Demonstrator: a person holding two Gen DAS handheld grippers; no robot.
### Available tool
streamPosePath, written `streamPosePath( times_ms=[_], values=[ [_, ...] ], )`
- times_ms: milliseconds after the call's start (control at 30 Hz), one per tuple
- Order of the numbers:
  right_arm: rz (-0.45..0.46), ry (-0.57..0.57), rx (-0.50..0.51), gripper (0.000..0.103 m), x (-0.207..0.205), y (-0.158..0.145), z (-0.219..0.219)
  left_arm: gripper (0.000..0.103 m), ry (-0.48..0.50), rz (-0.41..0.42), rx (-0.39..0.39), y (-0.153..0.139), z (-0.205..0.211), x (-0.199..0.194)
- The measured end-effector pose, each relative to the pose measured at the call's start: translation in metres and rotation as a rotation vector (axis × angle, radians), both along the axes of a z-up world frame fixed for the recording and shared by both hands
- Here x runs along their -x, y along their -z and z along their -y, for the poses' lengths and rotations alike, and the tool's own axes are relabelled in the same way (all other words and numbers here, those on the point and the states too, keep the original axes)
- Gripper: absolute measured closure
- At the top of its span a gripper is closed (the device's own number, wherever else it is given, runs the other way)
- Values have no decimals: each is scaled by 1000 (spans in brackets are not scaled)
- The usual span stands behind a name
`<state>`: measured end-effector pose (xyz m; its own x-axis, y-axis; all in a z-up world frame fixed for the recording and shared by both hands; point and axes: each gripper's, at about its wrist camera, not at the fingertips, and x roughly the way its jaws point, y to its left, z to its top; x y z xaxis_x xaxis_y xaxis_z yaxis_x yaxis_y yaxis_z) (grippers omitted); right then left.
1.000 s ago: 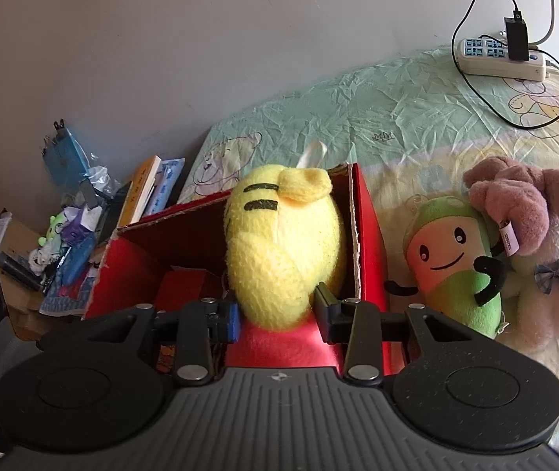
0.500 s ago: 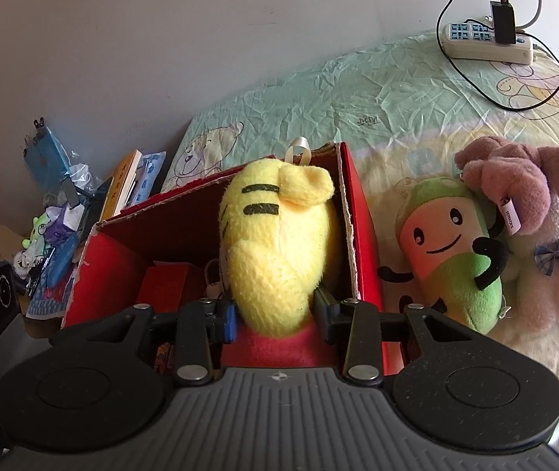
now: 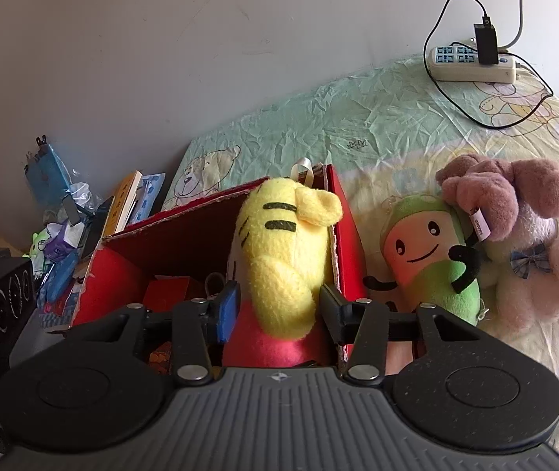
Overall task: Organize objects
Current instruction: 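Carry the tiger plush with the right gripper over the red cardboard box, then lower the tiger plush into the red box and open the right gripper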
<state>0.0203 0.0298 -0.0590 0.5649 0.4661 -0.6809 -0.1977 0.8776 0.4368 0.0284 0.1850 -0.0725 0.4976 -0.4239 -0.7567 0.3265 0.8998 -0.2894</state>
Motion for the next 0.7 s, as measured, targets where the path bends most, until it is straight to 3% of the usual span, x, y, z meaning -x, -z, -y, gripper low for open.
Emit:
streamPosePath(
  times_ms=[100, 700],
  values=[
    [-9, 16, -13, 63, 3, 3, 2, 5, -10, 12, -43, -4, 5, 3],
    [55, 52, -21, 68, 29, 3, 11, 2, -99, 44, -170, -21, 12, 23]
  ],
)
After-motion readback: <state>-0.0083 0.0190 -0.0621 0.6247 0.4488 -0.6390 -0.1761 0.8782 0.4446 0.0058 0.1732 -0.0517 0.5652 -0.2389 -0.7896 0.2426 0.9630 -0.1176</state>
